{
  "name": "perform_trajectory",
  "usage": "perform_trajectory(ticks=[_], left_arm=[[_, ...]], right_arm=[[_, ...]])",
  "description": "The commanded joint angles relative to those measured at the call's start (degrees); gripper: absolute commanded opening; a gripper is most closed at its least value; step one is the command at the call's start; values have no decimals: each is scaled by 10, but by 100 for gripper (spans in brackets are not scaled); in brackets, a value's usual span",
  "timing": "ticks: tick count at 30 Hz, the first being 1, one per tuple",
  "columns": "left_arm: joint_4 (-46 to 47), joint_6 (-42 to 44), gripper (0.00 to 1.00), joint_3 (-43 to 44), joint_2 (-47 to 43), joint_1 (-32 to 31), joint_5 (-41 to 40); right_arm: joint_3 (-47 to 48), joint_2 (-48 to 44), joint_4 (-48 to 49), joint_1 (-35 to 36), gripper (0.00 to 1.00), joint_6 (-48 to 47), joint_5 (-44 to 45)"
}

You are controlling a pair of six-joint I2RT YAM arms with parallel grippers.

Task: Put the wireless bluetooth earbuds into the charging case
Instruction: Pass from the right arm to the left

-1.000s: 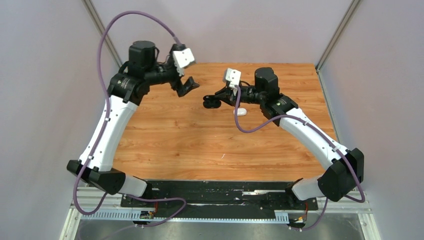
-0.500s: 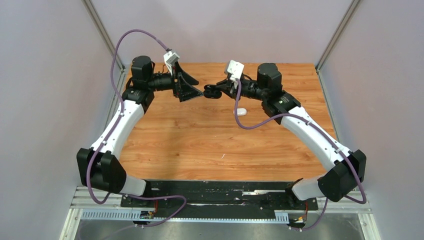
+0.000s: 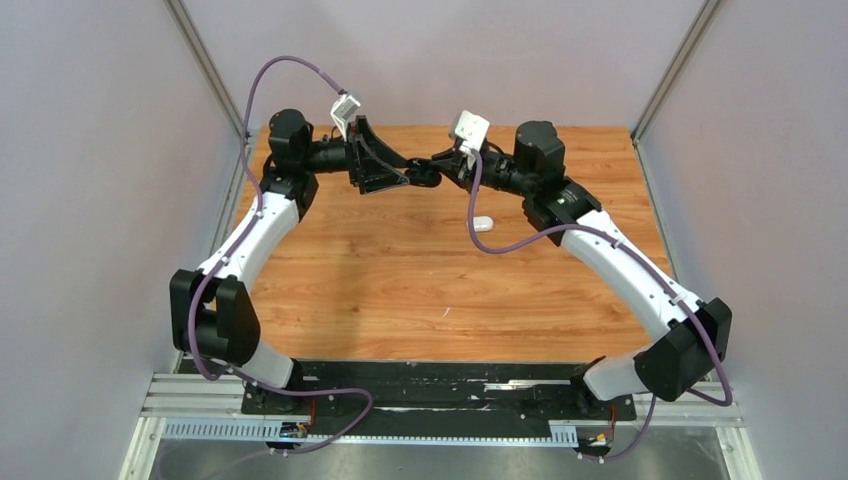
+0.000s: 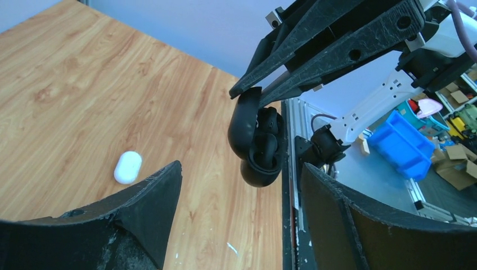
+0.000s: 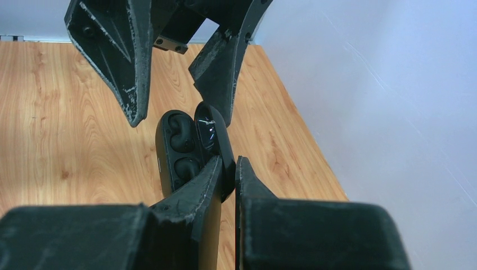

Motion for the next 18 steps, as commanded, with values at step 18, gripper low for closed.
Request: perform_trajectory(ticks=[18], left_arm=[[189,-132,68,-2,50,-9,38]], right_arm=[[42,25,74,15,0,45,41]])
